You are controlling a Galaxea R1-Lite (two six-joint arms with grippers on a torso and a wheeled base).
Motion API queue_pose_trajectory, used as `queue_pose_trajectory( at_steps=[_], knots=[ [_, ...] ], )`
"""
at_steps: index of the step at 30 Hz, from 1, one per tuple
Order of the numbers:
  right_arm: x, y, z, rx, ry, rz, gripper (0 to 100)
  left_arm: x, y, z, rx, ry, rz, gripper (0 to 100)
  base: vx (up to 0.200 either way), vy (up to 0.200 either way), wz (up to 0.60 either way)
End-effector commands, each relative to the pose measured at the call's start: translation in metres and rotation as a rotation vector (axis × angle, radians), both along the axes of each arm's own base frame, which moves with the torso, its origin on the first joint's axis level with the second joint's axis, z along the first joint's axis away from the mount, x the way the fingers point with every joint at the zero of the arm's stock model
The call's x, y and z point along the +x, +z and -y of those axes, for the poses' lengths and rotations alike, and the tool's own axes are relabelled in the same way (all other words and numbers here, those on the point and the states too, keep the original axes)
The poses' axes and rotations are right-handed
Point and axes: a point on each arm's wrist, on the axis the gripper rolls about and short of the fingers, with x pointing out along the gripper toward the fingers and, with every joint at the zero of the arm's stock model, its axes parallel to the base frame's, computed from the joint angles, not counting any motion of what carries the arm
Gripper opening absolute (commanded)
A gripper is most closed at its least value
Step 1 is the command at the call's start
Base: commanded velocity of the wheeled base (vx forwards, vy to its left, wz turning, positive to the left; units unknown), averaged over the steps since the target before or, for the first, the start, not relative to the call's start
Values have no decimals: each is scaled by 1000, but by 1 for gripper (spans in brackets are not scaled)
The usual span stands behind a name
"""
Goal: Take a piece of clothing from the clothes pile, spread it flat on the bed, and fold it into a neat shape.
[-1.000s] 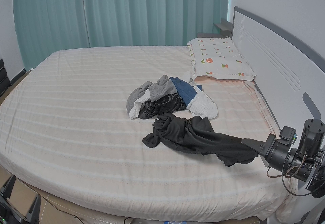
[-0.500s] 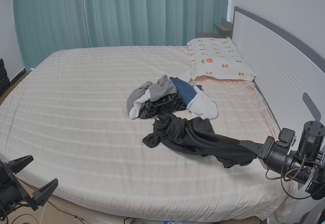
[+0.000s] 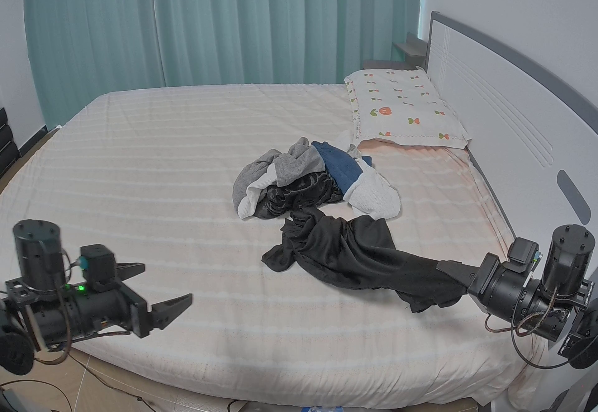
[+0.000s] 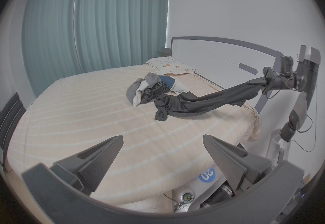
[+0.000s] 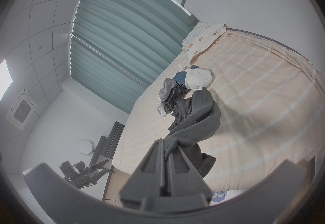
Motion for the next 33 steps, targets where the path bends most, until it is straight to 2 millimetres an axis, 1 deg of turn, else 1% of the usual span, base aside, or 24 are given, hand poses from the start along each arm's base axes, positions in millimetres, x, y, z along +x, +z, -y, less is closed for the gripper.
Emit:
queue_pose_trajectory(
  at_steps=[1, 3, 4, 5, 6, 8, 11, 12, 15, 16, 17, 19, 22, 25, 26, 27, 32, 33],
  knots=[
    [0, 1, -7, -18, -7, 18, 0, 56, -82, 100, 42, -85, -117, 100, 0, 0, 0],
    [1, 2, -7, -16, -6, 20, 0, 57, -84, 105, 34, -96, -107, 100, 0, 0, 0],
    [4, 5, -10, -7, 0, 31, 0, 59, -85, 112, 27, -112, -94, 100, 0, 0, 0],
    [6, 8, -11, 0, 1, 43, 0, 60, -86, 114, 26, -116, -93, 100, 0, 0, 0],
    [13, 16, -15, 18, 8, 68, 0, 61, -89, 119, 28, -126, -93, 100, 0, 0, 0],
    [19, 23, -23, 26, 15, 85, 0, 65, -92, 126, 27, -135, -89, 100, 0, 0, 0],
    [21, 28, -36, 13, 54, 93, 0, 68, -94, 132, 29, -134, -80, 100, 0, 0, 0],
    [21, 28, -36, 13, 54, 93, 0, 68, -94, 132, 29, -134, -80, 100, 0, 0, 0],
    [21, 46, -33, -17, 45, 192, 0, 69, -98, 135, 45, -122, -76, 100, 0, 0, 0],
    [21, 46, -33, -17, 45, 192, 0, 69, -98, 135, 45, -122, -76, 100, 0, 0, 0],
    [17, 63, -30, -16, 45, 258, 0, 70, -100, 140, 46, -85, -49, 100, 0, 0, 0],
    [12, 66, -32, -36, 69, 255, 0, 72, -100, 147, -11, -74, -16, 100, 0, 0, 0],
    [9, 63, -39, -79, 108, 237, 0, 74, -96, 163, -112, -77, 35, 100, 0, 0, 0],
    [9, 62, -40, -84, 112, 237, 0, 74, -98, 166, -115, -79, 41, 100, 0, 0, 0],
    [9, 64, -43, -84, 125, 243, 0, 77, -106, 173, -105, -59, 49, 100, 0, 0, 0],
    [8, 67, -44, -84, 131, 253, 0, 78, -107, 175, -110, -54, 51, 100, 0, 0, 0],
    [6, 73, -48, -106, 152, 298, 0, 81, -111, 177, -108, -52, 51, 100, 0, 0, 0],
    [5, 74, -48, -146, 162, 336, 0, 84, -112, 179, -110, -44, 56, 100, 0, 0, 0]
  ],
)
